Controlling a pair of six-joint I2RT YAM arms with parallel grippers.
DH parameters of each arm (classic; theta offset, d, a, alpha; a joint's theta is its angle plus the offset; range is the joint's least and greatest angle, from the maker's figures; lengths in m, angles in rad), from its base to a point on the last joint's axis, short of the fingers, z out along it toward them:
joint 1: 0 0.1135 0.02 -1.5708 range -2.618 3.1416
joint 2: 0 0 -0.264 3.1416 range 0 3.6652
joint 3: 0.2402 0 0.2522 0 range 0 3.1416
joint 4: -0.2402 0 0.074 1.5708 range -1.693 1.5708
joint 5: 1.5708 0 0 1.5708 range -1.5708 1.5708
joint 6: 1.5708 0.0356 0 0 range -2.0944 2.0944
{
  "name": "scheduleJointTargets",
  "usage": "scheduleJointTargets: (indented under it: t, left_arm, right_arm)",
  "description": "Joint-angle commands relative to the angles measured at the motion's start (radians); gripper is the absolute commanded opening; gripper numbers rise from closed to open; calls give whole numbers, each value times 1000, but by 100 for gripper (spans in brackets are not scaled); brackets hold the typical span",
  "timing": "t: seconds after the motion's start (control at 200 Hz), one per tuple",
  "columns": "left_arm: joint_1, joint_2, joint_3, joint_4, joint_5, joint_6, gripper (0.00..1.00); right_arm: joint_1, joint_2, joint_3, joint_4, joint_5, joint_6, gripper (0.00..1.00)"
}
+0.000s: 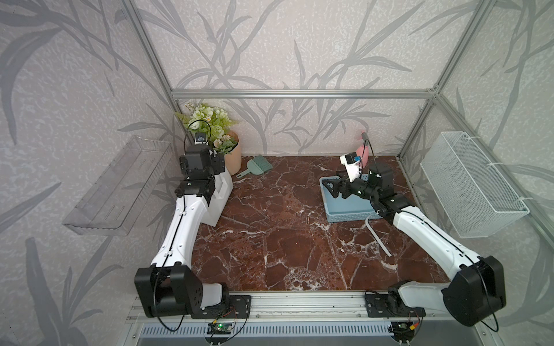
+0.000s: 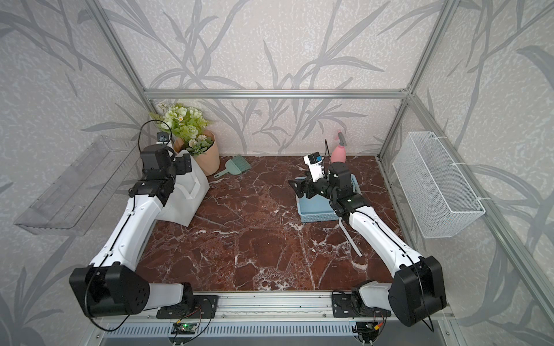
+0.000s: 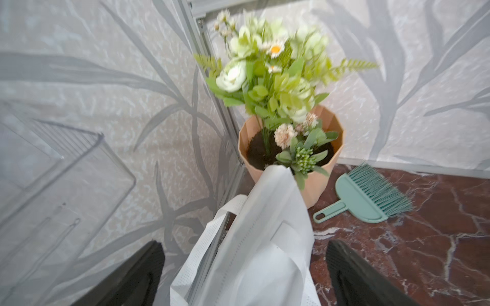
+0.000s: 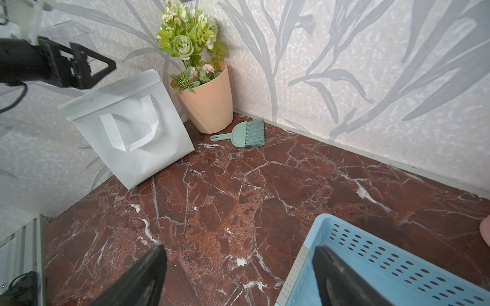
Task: Place the ice pack in the delivery bag
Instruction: Reset both arms
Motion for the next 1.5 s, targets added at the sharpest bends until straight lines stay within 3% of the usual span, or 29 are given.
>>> scheduleJointTargets:
  t: [0.0,0.105,0.16,0.325,0.54,0.685,0.755,0.805,0.875,0.935,0.995,1.105,1.18,1.3,1.495]
  left_arm:
    - [-81,-85,0,3,54,-49,100]
    - [-171,-148,-114,70,79,-109,100]
    - [-195,-189,-211,132,146,-139,100]
    - [-209,-325,-574,375,167,-333,100]
    - [-195,-276,-903,753,-142,-211,100]
    - [-120,-120,-932,908,-86,-137,100]
    - [-104,-47,-931,997,-29,-124,100]
    - [-102,0,-947,1096,10,-101,100]
    - [-101,59,-970,1202,46,-96,100]
    - [-98,102,-990,1264,90,-81,100]
    - [-98,141,-1026,1363,119,-70,100]
    - [-92,209,-1060,1490,122,-72,100]
    - [-64,196,-1046,1429,160,-96,100]
    - [-50,197,-1049,1442,188,-104,100]
    - [-53,199,-1047,1442,179,-101,100]
  right_arm:
    - [-3,-32,-12,15,112,17,93]
    - [-11,-73,-78,42,279,46,98]
    - [-21,-106,-129,66,364,59,99]
    - [-56,-188,-313,151,542,55,99]
    - [-82,-201,-604,484,782,-12,99]
    - [-102,-35,-673,755,805,-114,99]
    - [-111,-23,-584,557,804,-120,99]
    - [-121,0,-579,565,772,-161,99]
    - [-137,68,-645,805,774,-229,99]
    - [-172,92,-662,839,778,-183,99]
    - [-209,126,-698,910,683,-157,99]
    - [-245,227,-742,1071,631,-138,99]
    - [-291,314,-769,1212,564,-105,99]
    - [-330,281,-729,1086,515,-66,99]
    - [-341,276,-679,989,572,-32,99]
